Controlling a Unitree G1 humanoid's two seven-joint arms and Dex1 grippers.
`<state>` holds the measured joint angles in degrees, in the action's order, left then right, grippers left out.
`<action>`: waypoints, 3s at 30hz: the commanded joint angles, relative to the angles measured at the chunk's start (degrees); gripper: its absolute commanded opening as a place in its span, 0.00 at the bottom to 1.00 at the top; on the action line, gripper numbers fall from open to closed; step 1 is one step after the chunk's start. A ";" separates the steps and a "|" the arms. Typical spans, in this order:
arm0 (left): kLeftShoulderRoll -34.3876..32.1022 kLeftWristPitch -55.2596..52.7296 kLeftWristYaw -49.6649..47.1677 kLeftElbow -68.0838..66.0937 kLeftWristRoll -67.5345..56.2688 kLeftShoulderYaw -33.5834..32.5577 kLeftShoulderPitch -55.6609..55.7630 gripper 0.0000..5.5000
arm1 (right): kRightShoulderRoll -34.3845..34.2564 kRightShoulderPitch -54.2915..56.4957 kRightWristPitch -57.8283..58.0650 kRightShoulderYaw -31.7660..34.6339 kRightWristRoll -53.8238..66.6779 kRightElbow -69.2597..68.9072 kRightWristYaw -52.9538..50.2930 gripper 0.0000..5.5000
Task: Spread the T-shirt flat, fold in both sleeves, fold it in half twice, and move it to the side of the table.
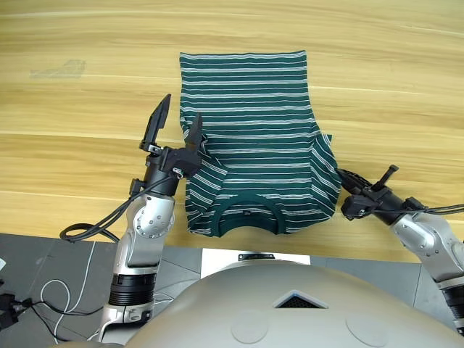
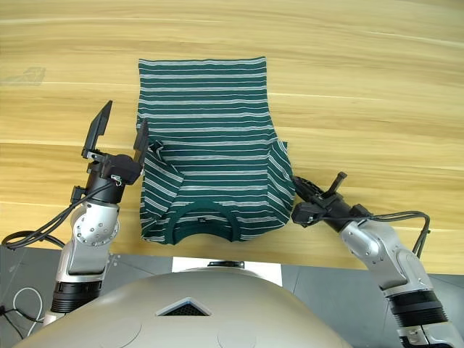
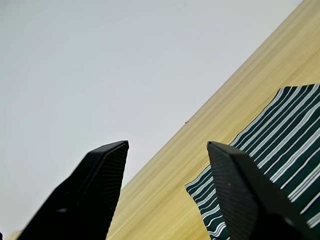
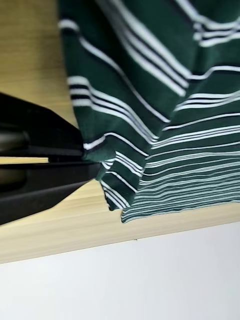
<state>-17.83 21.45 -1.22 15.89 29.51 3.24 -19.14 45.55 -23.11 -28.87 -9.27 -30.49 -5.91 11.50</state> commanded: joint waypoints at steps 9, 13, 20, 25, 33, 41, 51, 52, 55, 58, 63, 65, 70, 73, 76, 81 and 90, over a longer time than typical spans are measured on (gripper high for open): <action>0.44 1.32 -1.59 -4.82 0.53 1.54 1.91 0.53 | -5.85 5.78 -0.30 -4.99 -2.38 -0.68 2.44 0.00; 0.66 1.88 -2.62 -7.58 0.66 2.51 3.07 0.53 | -7.86 8.53 -0.76 -8.83 -4.00 0.36 4.08 0.00; 0.17 2.81 -3.00 -10.81 0.54 3.58 4.38 0.53 | -8.69 8.87 -1.95 -13.66 -6.76 3.82 4.63 0.00; 0.01 3.04 -3.13 -12.22 0.41 3.86 5.22 0.53 | -6.59 9.02 -2.95 -14.78 -7.39 5.26 6.01 0.00; -1.45 3.63 -2.09 -14.53 0.35 4.18 6.26 0.53 | -5.87 11.95 -4.12 -16.59 -8.61 7.87 6.15 0.24; -4.49 5.53 -0.46 -17.43 -0.26 4.47 8.58 0.53 | -7.85 14.13 -3.02 -16.34 -9.61 8.69 2.62 0.46; -21.32 14.48 3.12 -12.64 1.45 -7.03 -1.96 0.53 | -2.05 4.77 -5.17 4.42 3.99 1.25 -1.67 0.46; -22.44 14.82 3.64 -12.27 2.41 -7.41 -3.55 0.53 | -1.51 3.68 -5.69 4.94 3.39 3.50 -2.04 0.46; -24.71 14.13 5.04 -13.51 6.53 -6.27 -5.30 0.53 | -0.55 2.27 -7.40 3.39 -0.95 9.39 -3.31 0.46; -26.14 13.67 9.43 -16.32 10.49 -0.71 -6.46 0.53 | 1.29 2.69 -10.89 0.09 -7.51 14.56 -4.71 0.46; -32.08 14.24 17.15 -13.78 9.93 2.97 -11.14 0.53 | 6.47 2.69 -16.59 -3.93 -10.11 19.00 -3.38 0.46; -34.31 13.33 18.60 -11.96 9.52 2.04 -14.08 0.53 | 7.47 2.64 -18.81 -5.01 -9.21 19.00 -2.88 0.46; -37.06 9.04 18.65 -7.30 7.87 -5.15 -20.32 0.53 | 7.94 2.19 -20.03 -7.00 -7.11 16.78 -1.11 0.46; -36.95 7.59 18.42 -5.55 8.37 -8.13 -23.34 0.53 | 8.59 2.33 -20.29 -7.52 -6.82 15.73 -0.62 0.46; -37.96 8.65 20.75 -1.51 9.94 -7.55 -27.00 0.53 | 10.64 2.27 -21.13 -7.63 -6.25 13.89 0.77 0.46; -43.49 15.19 30.20 4.70 6.58 0.28 -24.52 0.53 | 13.64 2.38 -21.87 -8.52 -5.11 9.90 5.53 0.46; -41.32 17.31 35.77 0.49 4.91 10.42 -11.96 0.53 | 14.67 1.84 -22.40 -9.69 -1.56 5.79 10.08 0.46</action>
<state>-59.80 40.44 30.57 20.93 30.97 10.47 -31.82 59.34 -19.85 -52.15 -17.28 -30.04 -0.96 17.95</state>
